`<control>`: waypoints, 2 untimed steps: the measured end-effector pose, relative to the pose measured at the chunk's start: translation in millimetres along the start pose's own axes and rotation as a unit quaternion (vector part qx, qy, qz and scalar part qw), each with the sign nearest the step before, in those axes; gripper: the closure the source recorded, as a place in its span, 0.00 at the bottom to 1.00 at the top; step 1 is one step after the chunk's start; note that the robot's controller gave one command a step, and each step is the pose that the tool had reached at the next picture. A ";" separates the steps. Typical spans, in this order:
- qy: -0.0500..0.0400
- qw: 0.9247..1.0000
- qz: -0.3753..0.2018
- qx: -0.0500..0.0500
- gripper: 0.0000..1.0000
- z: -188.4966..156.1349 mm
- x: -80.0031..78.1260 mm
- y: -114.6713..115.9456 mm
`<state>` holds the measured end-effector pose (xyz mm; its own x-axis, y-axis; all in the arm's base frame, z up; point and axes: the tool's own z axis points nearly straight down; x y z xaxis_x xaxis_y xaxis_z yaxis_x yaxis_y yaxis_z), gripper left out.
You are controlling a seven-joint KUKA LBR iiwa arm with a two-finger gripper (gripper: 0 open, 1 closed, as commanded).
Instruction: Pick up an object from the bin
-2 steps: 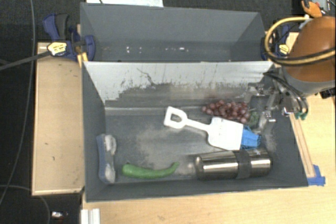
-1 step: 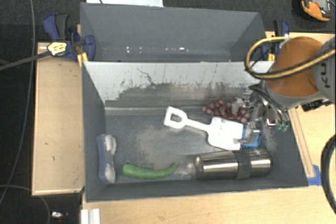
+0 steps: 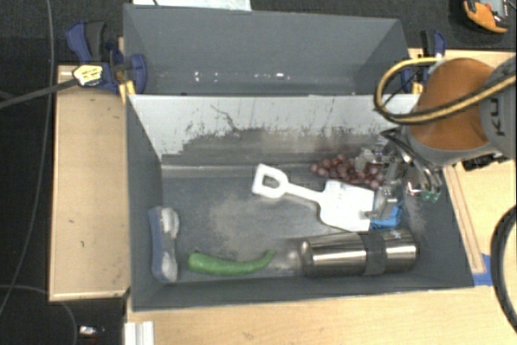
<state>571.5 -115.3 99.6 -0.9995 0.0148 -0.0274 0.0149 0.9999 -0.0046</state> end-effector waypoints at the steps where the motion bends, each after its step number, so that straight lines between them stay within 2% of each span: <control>1: -0.016 1.000 0.010 0.002 0.00 9.9 60.3 8.5; 2: 0.004 1.000 0.013 -0.001 0.00 17.1 9.7 10.3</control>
Offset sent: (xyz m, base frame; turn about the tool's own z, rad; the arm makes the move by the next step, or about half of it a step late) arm -0.0728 0.0093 -0.0296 0.0809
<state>562.5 -105.0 82.1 -0.9990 0.0404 -0.0189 0.0404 0.9992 -0.0019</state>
